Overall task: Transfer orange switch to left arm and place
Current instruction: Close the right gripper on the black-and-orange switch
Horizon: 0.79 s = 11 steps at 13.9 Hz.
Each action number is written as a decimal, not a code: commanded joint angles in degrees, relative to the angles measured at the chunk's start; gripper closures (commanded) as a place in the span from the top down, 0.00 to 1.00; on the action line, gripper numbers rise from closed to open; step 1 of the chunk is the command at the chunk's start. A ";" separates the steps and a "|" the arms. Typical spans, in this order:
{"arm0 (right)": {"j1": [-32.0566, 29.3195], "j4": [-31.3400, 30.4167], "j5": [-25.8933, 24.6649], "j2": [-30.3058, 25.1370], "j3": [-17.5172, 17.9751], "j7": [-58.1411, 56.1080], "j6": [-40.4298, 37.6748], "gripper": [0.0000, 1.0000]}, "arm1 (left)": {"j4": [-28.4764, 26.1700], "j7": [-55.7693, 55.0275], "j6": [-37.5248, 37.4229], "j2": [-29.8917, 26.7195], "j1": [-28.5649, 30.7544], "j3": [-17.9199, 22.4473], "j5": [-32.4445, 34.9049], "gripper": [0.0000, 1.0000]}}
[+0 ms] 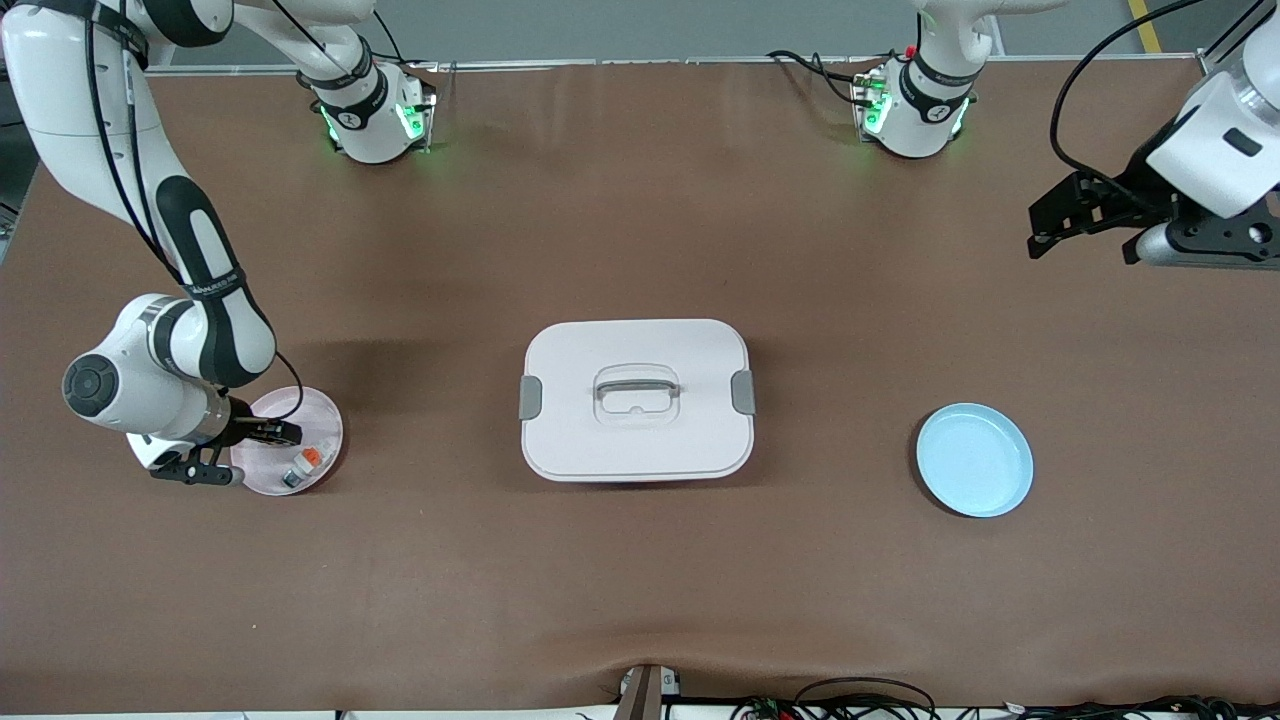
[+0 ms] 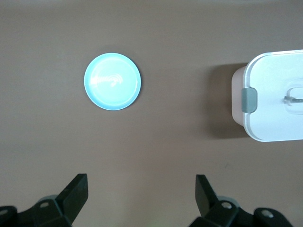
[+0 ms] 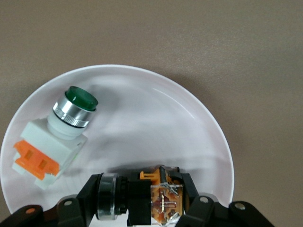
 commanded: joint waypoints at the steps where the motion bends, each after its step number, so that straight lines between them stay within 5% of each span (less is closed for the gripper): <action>1: -1.00 0.89 1.23 -0.26 0.46 -5.80 -3.02 0.00 | 0.07 -1.90 1.17 0.34 0.17 -1.62 -0.48 1.00; 3: -1.61 3.43 3.32 -0.61 0.81 -6.18 -8.81 0.00 | 0.07 -2.17 1.26 0.51 0.17 -1.80 -0.39 1.00; 6: -3.02 9.40 15.44 -0.70 0.37 -5.65 -21.71 0.00 | -0.02 -2.17 1.17 0.78 0.17 -1.80 -0.39 1.00; 11: -2.06 15.13 15.91 -2.54 0.72 11.35 -33.52 0.00 | -0.02 -2.17 1.26 0.86 0.17 -1.80 -0.30 1.00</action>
